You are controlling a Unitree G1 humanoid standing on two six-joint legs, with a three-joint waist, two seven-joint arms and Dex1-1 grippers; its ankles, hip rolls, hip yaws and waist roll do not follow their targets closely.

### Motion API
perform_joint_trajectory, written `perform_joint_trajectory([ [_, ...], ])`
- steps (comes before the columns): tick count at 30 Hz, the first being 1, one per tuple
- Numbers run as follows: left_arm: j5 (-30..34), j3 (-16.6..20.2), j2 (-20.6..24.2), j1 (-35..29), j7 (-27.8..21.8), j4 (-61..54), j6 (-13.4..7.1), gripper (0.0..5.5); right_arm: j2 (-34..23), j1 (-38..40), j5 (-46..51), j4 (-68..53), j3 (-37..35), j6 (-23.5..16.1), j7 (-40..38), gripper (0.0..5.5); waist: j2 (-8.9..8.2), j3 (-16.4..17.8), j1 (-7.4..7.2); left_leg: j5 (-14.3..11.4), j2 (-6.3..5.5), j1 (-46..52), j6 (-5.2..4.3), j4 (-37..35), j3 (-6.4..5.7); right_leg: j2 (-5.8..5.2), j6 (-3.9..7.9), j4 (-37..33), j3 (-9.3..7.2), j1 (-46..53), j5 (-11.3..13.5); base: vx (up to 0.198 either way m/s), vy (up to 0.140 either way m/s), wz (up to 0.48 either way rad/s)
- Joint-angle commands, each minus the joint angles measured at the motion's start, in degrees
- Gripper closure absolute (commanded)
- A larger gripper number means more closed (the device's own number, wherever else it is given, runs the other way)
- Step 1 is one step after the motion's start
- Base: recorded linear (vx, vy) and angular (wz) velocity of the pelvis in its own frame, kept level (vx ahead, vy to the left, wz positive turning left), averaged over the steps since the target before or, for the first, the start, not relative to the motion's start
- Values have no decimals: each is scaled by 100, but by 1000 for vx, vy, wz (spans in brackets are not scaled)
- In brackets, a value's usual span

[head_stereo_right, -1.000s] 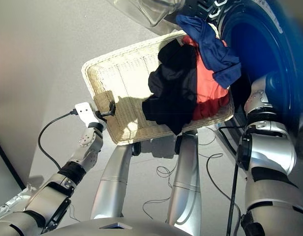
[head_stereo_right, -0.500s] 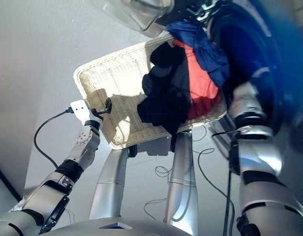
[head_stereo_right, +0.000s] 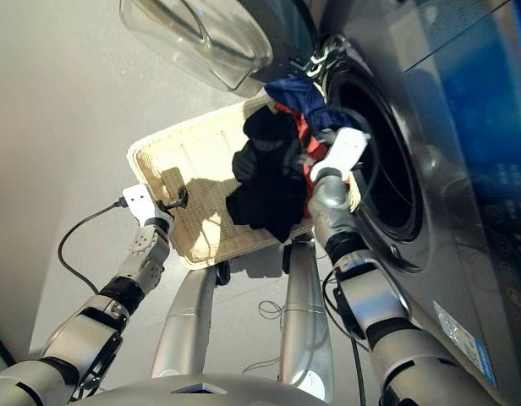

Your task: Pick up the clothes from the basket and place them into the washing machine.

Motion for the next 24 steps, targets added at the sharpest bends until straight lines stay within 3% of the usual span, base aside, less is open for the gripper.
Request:
perform_joint_trajectory([
  [1, 155, -439, -469, -864, -639, -176, -190, 0, 82, -245, -510, -685, 234, -170, 40, 0, 29, 175, -20, -97, 303, 272, -294, -127, -470, 181, 116, -86, -119, 409, -340, 0, 0, 0],
  [3, 195, -511, -588, -1008, -633, 15, -136, 0, 127, -35, -661, -1306, 354, -197, 124, 0, -17, 210, -101, -97, 354, 312, -300, -160, -445, 222, 125, -153, -68, 415, -326, -2, -8, -103],
  [7, 139, -535, -645, -1212, -728, 222, -51, 0, -24, -73, -984, -1409, 573, -72, 274, 0, -67, 264, -165, -97, 412, 303, -321, -136, -403, 266, 124, -221, -41, 401, -291, -9, -30, -151],
  [8, 57, -491, -683, -1367, -780, 360, 39, 0, -208, -188, -1445, -1516, 812, 121, 277, 0, -99, 277, -217, -119, 435, 280, -350, -103, -382, 293, 125, -208, -32, 353, -286, 0, 0, 0],
  [15, -14, -426, -796, -1617, -740, 469, 95, 0, -395, -80, -2274, -2119, 1025, 279, 228, 0, -183, 264, -371, -231, 532, 243, -360, -31, -236, 404, 143, -199, 73, 197, -269, 0, -8, -10],
  [19, 182, -397, -789, -1827, -583, 506, 17, 0, -374, -17, -2435, -2334, 1004, 273, 224, 0, -205, 283, -431, -243, 578, 217, -359, -86, -183, 463, 170, -327, 87, 163, -236, 25, -19, -98],
  [24, 305, -424, -782, -1853, -338, 390, -65, 0, -297, -60, -2440, -2450, 1143, 284, 333, 0, -156, 237, -401, -198, 562, 306, -380, -242, -208, 485, 167, -517, 51, 266, -185, 22, -36, -64],
])
